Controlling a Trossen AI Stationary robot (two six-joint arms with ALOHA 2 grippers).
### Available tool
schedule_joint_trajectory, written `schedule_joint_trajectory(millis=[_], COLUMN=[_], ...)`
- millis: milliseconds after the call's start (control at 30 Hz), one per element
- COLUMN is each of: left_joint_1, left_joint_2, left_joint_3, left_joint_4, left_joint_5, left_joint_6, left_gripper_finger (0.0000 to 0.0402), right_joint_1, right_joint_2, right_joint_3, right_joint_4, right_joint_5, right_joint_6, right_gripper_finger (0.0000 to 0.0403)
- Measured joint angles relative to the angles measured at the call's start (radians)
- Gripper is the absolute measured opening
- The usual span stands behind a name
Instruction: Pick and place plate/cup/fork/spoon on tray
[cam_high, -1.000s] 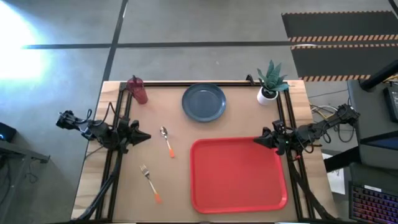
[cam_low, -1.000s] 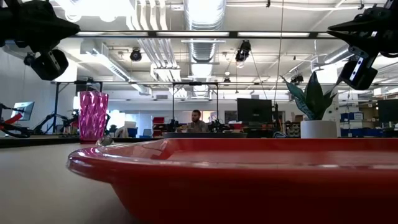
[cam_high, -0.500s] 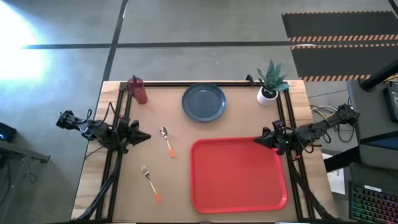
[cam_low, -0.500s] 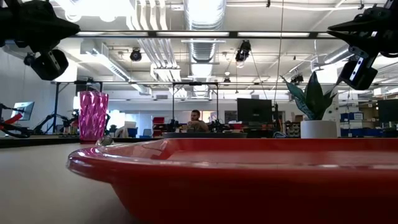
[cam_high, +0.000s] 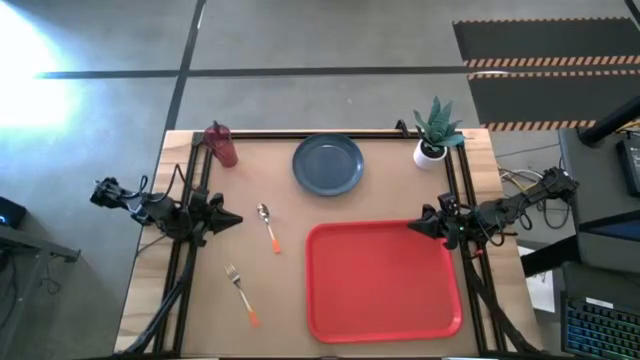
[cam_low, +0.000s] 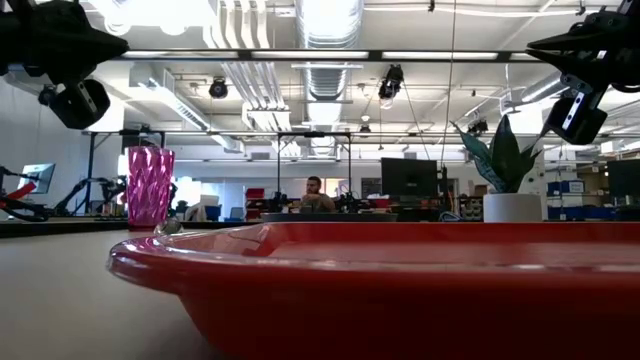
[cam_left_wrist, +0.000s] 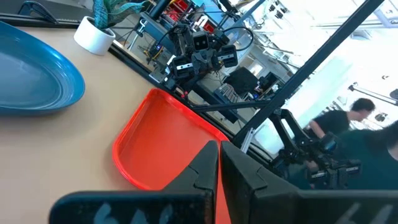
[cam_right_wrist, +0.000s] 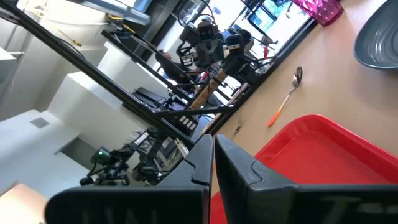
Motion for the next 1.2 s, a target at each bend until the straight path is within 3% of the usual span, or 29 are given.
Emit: schedule_joint_trajectory(millis=[533, 1200], left_joint_1=[0.000, 0.000], left_joint_2=[0.000, 0.002], left_joint_3=[0.000, 0.000], left_joint_4=[0.000, 0.016], left_joint_5=[0.000, -0.002], left_joint_6=[0.000, 0.007], left_gripper_finger=[0.0000, 0.0000], right_joint_1=[0.000, 0.000], right_joint_2=[0.000, 0.000], right_joint_3=[0.000, 0.000], right_joint_4=[0.003, 0.039], right_joint_5=[0.000, 0.023], right_joint_6=[0.054, 0.006], right_gripper_finger=[0.0009, 0.0009])
